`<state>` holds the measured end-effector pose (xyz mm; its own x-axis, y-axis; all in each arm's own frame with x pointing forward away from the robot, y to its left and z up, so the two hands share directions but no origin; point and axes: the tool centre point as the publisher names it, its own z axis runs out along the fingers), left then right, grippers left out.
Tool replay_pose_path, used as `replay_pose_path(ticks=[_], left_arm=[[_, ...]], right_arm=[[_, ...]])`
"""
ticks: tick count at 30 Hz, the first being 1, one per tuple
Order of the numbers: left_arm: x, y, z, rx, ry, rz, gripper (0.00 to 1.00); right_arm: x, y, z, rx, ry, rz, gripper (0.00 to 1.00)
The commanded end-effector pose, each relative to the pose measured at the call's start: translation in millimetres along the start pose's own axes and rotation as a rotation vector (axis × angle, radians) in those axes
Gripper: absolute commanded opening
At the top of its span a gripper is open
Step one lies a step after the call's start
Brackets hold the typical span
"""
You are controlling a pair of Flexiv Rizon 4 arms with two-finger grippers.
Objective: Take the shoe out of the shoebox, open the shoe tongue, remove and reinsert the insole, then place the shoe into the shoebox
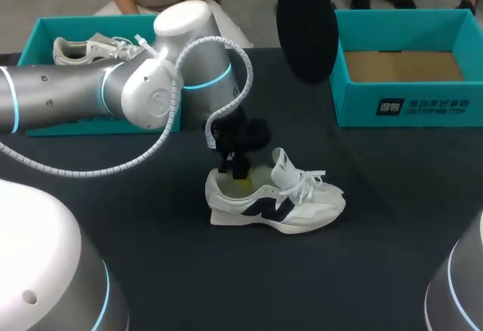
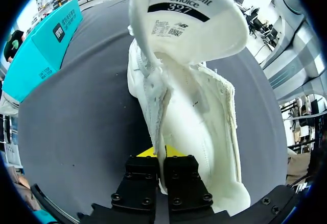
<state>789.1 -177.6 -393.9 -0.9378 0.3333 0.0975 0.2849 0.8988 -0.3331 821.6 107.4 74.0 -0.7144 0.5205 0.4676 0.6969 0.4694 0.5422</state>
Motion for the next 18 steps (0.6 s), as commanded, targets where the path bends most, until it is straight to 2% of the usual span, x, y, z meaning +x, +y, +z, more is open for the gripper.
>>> replay_pose_path(ticks=[1, 7, 12, 16, 18], left_arm=[[-0.8, -3, -1, 0.02, 0.014, 0.028, 0.0], [-2.7, -10, -17, 0.047, 0.04, 0.126, 0.0], [-15.4, -17, -40, 0.058, 0.039, 0.145, 0.0], [-18.8, -22, -53, 0.096, 0.104, 0.24, 0.0], [-20.4, -25, -56, 0.087, 0.112, 0.273, 0.0]], right_arm=[[-0.3, 0.5, 0, 0.002, -0.001, 0.001, 0.0], [-0.3, 0.5, 0, 0.002, -0.001, 0.001, 0.0], [-0.3, 0.5, 0, 0.002, -0.001, 0.001, 0.0], [-0.3, 0.5, 0, 0.002, -0.001, 0.001, 0.0], [-0.3, 0.5, 0, 0.002, -0.001, 0.001, 0.0]])
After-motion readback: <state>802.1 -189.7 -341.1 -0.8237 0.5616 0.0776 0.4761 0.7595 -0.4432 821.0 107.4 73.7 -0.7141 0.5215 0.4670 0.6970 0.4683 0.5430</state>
